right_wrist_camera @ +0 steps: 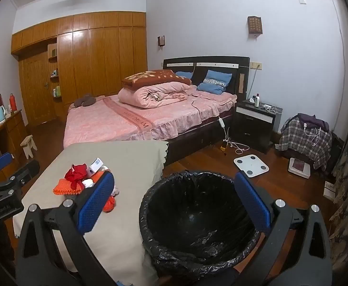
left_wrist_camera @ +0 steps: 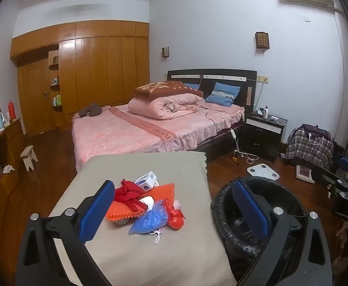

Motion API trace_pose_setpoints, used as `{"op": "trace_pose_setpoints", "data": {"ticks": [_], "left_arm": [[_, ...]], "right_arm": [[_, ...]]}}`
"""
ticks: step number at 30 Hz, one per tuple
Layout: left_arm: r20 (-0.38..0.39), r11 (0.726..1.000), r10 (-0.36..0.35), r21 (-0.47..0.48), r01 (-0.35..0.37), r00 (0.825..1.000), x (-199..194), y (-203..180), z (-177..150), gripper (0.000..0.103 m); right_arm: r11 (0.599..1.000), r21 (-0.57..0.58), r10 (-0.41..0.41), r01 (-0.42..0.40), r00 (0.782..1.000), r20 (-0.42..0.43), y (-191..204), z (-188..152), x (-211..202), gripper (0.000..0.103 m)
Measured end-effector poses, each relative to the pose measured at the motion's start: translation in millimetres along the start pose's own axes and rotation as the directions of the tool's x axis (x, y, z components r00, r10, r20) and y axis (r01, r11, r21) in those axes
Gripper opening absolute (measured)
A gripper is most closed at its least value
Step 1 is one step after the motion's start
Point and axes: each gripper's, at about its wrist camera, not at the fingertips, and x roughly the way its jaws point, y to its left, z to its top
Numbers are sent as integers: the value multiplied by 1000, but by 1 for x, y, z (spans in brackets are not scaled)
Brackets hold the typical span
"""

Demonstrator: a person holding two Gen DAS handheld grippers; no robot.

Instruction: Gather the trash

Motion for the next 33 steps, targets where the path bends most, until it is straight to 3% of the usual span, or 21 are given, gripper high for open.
{"op": "trace_pose_setpoints", "data": {"ticks": [33], "left_arm": [[-14,1000,-1,-5,1,1000,3,2,-1,97]], "right_arm": [[1000,3,3,-3,1000,-9,2,-3,0,98]]}}
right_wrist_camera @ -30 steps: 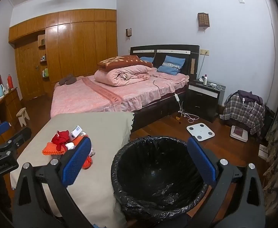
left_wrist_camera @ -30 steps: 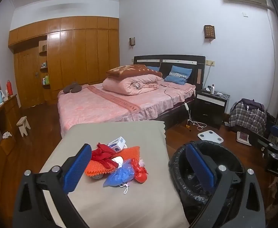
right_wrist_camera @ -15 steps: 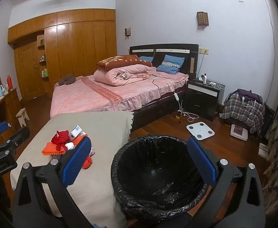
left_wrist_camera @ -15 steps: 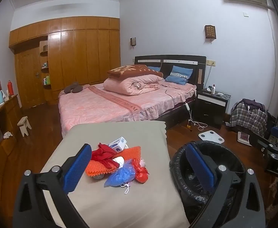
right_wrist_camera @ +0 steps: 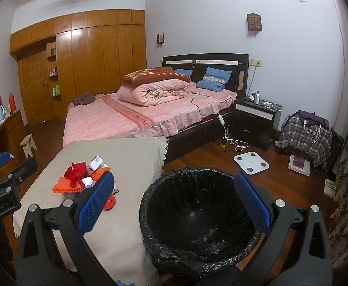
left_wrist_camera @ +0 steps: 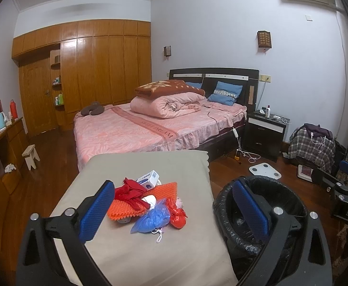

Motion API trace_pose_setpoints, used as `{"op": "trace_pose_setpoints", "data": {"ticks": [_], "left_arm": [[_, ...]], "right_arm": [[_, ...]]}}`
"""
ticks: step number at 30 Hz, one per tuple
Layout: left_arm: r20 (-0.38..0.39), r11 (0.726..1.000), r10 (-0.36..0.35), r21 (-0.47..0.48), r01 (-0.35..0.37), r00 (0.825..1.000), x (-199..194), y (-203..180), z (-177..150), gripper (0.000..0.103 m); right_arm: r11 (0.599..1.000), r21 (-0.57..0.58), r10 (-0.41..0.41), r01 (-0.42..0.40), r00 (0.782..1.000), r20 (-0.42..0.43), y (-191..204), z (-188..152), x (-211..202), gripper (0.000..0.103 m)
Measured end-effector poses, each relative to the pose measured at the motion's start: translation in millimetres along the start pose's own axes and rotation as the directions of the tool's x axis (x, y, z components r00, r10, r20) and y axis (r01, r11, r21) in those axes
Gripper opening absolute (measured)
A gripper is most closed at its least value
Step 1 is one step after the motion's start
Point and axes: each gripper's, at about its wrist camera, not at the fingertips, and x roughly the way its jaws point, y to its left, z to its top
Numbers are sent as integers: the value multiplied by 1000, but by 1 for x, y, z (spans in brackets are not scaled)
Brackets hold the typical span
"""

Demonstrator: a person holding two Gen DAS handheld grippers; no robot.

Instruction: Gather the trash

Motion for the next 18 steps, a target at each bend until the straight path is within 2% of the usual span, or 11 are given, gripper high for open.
{"op": "trace_pose_setpoints", "data": {"ticks": [18], "left_arm": [[-3,1000,0,0,0,1000,1,0,1,97]], "right_arm": [[1000,1,0,0,1000,-2,0,0,2,98]]}}
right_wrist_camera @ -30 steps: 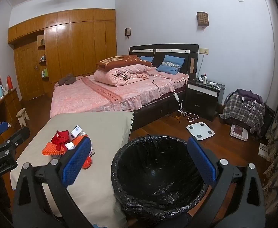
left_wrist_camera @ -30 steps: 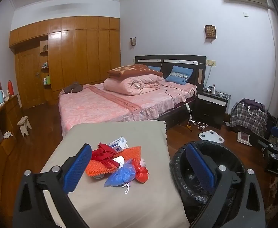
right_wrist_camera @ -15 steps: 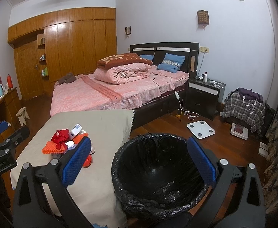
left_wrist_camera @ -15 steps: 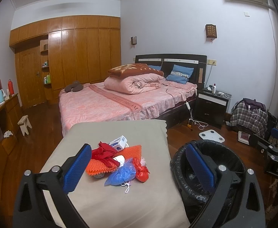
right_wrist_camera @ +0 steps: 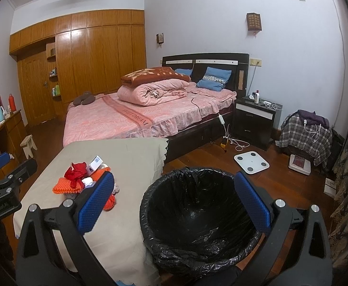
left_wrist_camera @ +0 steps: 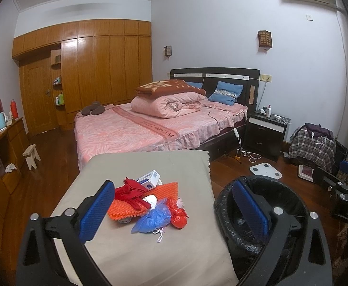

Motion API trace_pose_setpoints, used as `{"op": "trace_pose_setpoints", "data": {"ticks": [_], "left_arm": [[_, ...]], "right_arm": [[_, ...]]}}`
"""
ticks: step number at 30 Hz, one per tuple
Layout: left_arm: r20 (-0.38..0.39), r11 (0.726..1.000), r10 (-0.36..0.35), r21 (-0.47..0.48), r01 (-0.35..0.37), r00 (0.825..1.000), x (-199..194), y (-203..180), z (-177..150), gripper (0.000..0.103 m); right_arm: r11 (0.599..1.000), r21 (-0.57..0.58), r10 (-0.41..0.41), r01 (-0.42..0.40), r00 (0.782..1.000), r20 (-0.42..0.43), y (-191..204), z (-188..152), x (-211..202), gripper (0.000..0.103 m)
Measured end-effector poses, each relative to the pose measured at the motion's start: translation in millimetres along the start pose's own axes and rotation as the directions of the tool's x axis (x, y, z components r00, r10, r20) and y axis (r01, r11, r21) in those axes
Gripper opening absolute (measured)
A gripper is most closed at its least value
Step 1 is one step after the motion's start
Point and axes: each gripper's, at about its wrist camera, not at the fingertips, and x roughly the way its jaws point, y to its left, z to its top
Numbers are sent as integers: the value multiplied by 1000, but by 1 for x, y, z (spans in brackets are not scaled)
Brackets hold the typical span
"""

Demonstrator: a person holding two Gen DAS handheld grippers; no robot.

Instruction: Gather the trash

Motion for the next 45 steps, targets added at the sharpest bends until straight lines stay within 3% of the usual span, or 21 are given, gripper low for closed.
{"op": "trace_pose_setpoints", "data": {"ticks": [32,35,37,45], "left_arm": [[-8,1000,2,-5,-2,1000,4,10,-9,97],[-8,1000,3,-6,-3,1000,4,12,-11,97],[-9,1000,2,-7,-2,1000,4,12,-11,97],[-21,1000,7,-15,-8,1000,11,17,-17,97]], "right_arm": [[1000,2,6,-6,1000,-6,-5,-13,6,98],[1000,0,7,-7,1000,-6,-3,-17,6,98],[1000,-1,9,-9,1000,-9,22,-17,17,98],[1000,-8,27,-27,1000,-11,29,-17,21,98]]}}
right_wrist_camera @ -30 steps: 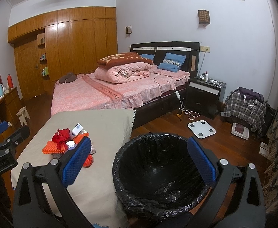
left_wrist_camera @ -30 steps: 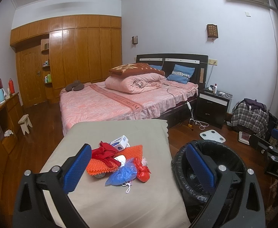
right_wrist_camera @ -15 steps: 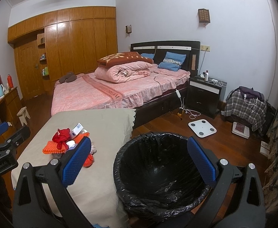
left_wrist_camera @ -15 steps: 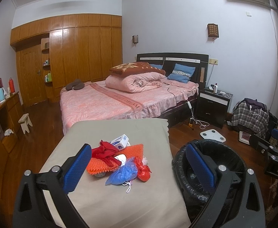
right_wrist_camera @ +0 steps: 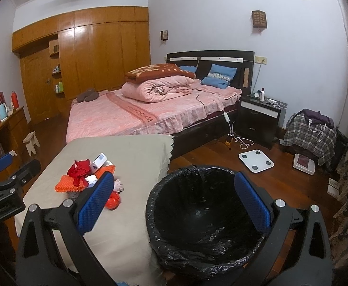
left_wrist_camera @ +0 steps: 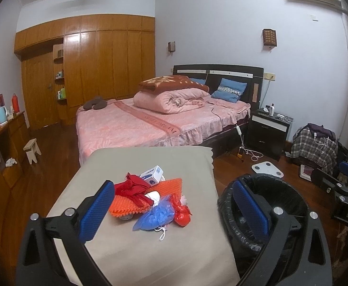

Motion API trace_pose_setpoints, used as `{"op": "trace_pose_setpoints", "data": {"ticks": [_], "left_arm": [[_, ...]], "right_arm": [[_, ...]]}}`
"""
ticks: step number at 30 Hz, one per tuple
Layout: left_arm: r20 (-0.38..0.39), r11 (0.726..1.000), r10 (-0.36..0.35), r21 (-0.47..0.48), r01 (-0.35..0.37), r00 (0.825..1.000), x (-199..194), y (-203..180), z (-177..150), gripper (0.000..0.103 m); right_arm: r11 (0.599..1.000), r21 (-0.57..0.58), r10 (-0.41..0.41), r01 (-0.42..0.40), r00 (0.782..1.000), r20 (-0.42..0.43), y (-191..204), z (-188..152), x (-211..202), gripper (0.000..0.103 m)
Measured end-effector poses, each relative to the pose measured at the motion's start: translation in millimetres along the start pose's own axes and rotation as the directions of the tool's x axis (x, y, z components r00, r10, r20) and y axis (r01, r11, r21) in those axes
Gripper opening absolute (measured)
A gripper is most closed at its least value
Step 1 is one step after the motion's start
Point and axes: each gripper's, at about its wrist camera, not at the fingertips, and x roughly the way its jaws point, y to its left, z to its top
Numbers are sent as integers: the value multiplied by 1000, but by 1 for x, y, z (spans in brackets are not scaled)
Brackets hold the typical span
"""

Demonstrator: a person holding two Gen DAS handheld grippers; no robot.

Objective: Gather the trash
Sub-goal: 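Grasp the red plastic bag with the right tool while the left tool grasps the blue bag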

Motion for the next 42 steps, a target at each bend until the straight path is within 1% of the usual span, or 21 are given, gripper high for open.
{"op": "trace_pose_setpoints", "data": {"ticks": [5,8,11,15,20,22,23,24,25,26,30,32,35,38,40,41,42], "left_arm": [[-10,1000,28,-10,-28,1000,9,11,-4,97],[-24,998,59,-21,-59,998,22,26,-9,97],[-45,995,96,-34,-98,994,38,45,-15,97],[-75,989,137,-41,-140,988,63,71,-26,97],[-109,984,168,-48,-174,980,99,96,-38,97],[-127,981,176,-54,-184,976,114,105,-44,97],[-141,981,180,-50,-188,974,122,108,-47,95],[-152,981,180,-44,-189,972,129,109,-49,93],[-163,982,178,-34,-185,971,136,111,-53,90],[-172,982,178,-27,-185,969,144,112,-58,89],[-195,984,174,-14,-180,965,159,118,-75,89],[-205,982,181,-9,-187,962,165,118,-81,89],[-210,982,178,-23,-187,961,170,123,-86,88],[-208,982,182,-19,-190,961,173,126,-90,88],[-209,982,177,-24,-186,962,176,127,-92,88],[-208,983,173,-26,-182,963,177,127,-93,87],[-206,983,171,-27,-181,963,178,127,-93,87]], "right_arm": [[1000,-1,23,-23,1000,-5,6,5,12,98],[998,3,59,-59,998,-21,13,3,27,98],[997,-1,80,-80,996,-46,24,1,47,98],[991,-1,137,-137,986,-99,40,-3,83,98],[987,-38,153,-158,983,-105,66,-7,126,98],[986,-44,157,-164,979,-128,75,-12,143,92],[984,-46,164,-173,975,-150,79,-17,153,89],[983,-51,166,-177,973,-162,83,-20,160,84],[982,-58,166,-178,970,-175,87,-24,167,83],[981,-65,168,-184,965,-202,92,-31,175,83],[973,-95,182,-213,948,-261,111,-53,200,79],[967,-94,201,-238,934,-295,117,-62,209,75],[964,-101,204,-248,925,-320,122,-73,224,75],[960,-102,212,-261,914,-346,128,-82,236,70],[955,-97,228,-280,903,-363,131,-87,244,63],[950,-92,244,-299,891,-382,133,-90,249,59],[944,-83,263,-319,880,-395,134,-91,251,50]]}}
